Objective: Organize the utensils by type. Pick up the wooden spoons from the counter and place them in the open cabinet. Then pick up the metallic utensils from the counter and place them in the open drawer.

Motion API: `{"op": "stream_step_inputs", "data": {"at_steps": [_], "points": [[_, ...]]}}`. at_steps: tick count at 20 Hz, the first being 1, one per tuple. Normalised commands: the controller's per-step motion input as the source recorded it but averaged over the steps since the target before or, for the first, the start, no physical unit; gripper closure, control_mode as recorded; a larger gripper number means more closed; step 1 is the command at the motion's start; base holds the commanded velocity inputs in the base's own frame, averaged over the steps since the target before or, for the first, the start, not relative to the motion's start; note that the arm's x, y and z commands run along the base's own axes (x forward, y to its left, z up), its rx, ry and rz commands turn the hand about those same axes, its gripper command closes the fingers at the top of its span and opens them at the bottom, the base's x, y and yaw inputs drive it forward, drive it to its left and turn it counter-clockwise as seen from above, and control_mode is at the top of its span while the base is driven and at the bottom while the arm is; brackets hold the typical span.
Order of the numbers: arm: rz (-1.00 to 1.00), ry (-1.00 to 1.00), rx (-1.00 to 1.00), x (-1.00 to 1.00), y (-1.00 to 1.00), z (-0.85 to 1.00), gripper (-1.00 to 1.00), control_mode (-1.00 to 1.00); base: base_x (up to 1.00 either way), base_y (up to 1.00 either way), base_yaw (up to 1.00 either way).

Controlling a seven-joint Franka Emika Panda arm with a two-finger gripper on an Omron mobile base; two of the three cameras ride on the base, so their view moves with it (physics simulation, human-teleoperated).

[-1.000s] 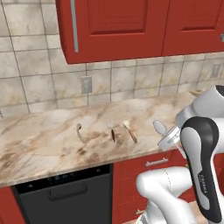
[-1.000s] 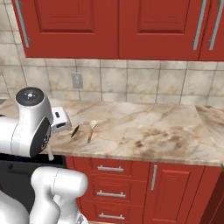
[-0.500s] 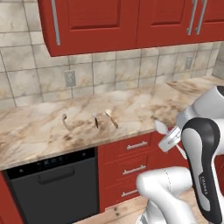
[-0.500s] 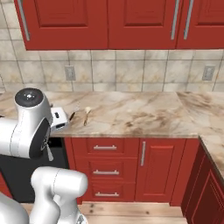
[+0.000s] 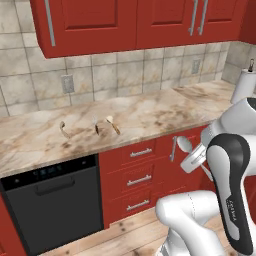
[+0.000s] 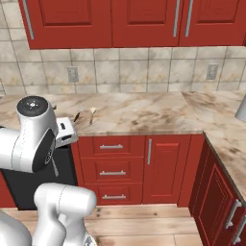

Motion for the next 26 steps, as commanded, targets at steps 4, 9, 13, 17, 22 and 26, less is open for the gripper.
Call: {"op": "stream_step_inputs", "data": {"at_steps": [4, 9, 13, 17, 22, 26], "points": [[0.00, 0.00, 0.00, 0.00, 0.00, 0.00, 1.00, 1.00, -0.57, 0.00, 0.00], [0.00, 0.00, 0.00, 0.00, 0.00, 0.00, 1.00, 1.00, -0.49, 0.00, 0.00], [0.00, 0.00, 0.00, 0.00, 0.00, 0.00, 1.00, 1.00, -0.51, 0.00, 0.00], [0.00, 0.00, 0.00, 0.00, 0.00, 0.00, 1.00, 1.00, -0.55, 0.00, 0.05], [0.00, 0.00, 0.00, 0.00, 0.00, 0.00, 1.00, 1.00, -0.46, 0.22, 0.19], [0.00, 0.00, 0.00, 0.00, 0.00, 0.00, 1.00, 1.00, -0.29, 0.37, 0.24]]}}
